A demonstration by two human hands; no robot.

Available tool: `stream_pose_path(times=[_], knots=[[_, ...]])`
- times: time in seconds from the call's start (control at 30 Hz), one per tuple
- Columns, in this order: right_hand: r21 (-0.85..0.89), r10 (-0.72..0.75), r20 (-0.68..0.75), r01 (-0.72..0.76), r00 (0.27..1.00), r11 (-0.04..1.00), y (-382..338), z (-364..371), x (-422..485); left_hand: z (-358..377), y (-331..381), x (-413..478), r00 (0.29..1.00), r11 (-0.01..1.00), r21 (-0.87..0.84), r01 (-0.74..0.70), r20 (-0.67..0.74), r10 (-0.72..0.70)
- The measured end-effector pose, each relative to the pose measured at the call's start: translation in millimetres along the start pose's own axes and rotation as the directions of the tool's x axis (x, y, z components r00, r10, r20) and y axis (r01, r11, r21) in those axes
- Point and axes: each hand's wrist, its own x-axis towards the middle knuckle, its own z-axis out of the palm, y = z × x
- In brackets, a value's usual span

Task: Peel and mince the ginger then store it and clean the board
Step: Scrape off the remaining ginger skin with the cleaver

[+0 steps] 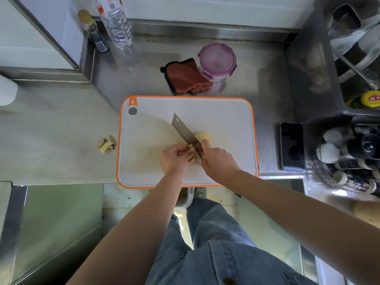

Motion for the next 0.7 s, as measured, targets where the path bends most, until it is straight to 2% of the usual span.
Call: stream_pose_path(times=[0.3,0.57,0.7], knots=[[0.108,-0.002,-0.070,0.009,0.998,0.994,11.0,3.7,-5.0,-1.1,-1.0,1.6,1.000,0.999,0.036,-0.007,-0.007,0.007],[-0.036,-0.019,-0.008,0.019,1.000,0.999,-0.7,-1.6,-2.5,2.7,0.5,-0.5,0.999,1.000,0.031,0.002,-0.040,-0.001],[-0.091,-0.037,-0.034,0.034,0.999,0.995,-6.3,0.5,-0.7,2.0,-1.7,-1.6,0.999,0.999,0.032,-0.015,-0.035,0.016]])
